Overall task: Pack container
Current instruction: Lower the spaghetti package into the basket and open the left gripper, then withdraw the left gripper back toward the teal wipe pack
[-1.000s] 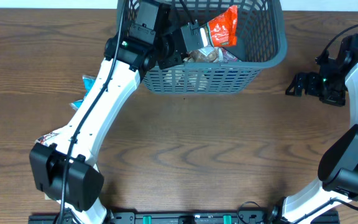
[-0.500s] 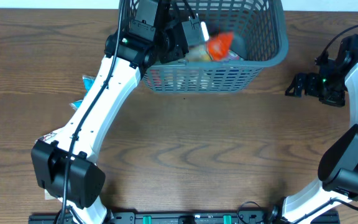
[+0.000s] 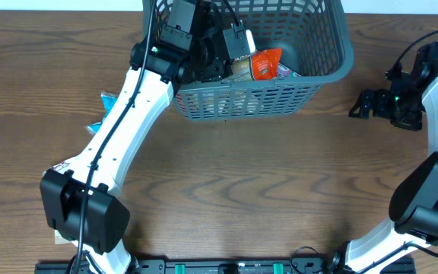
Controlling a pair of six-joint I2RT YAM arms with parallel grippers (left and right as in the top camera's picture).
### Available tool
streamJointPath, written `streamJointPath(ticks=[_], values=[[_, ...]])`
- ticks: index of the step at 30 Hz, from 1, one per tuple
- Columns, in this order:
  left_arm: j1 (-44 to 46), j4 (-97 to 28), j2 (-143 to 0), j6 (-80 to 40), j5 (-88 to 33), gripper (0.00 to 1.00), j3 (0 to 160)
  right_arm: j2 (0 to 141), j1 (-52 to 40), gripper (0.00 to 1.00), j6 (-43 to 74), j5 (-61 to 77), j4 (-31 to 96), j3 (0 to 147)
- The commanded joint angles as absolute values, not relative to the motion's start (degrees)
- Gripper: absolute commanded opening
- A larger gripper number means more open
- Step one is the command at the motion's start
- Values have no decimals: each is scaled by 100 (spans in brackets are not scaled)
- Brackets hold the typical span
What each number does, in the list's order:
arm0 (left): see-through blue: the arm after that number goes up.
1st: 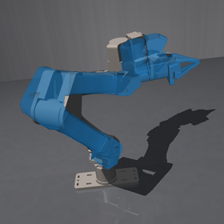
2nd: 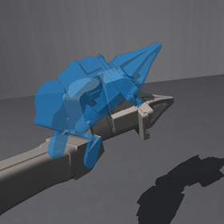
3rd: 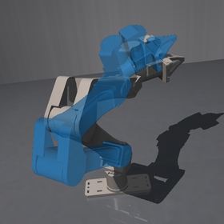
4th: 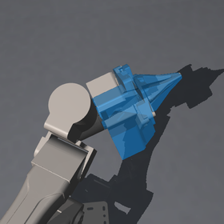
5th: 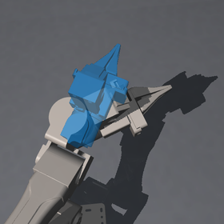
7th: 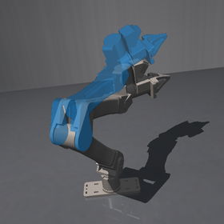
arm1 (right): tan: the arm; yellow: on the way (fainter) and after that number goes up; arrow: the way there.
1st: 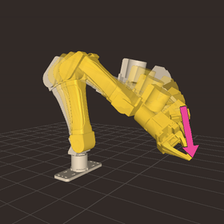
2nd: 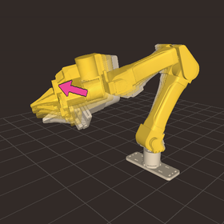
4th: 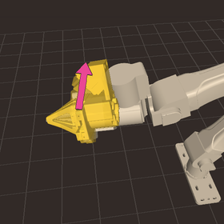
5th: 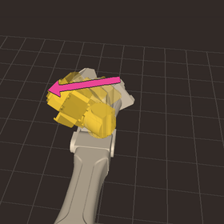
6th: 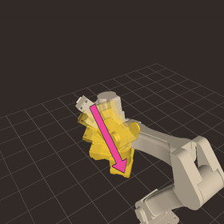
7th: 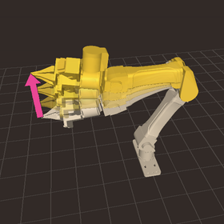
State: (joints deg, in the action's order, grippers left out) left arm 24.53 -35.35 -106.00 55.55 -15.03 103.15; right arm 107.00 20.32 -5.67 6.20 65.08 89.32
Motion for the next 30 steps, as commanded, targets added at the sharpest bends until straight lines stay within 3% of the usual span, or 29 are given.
streamJointPath(ticks=[1,6,26,30], values=[[2471,-3583,-10503,5546,-1527,82,10235,10676,1979,99,-648,626,6499,8912],[2471,-3551,-10296,5546,-1286,99,10235,10676,1979,99,-650,624,6493,8912],[2416,-2919,-9797,5542,-121,99,10235,10676,1979,99,-650,626,6541,8912],[2342,-2945,-9441,4305,484,99,10235,10676,1979,99,-652,626,6532,8912]])
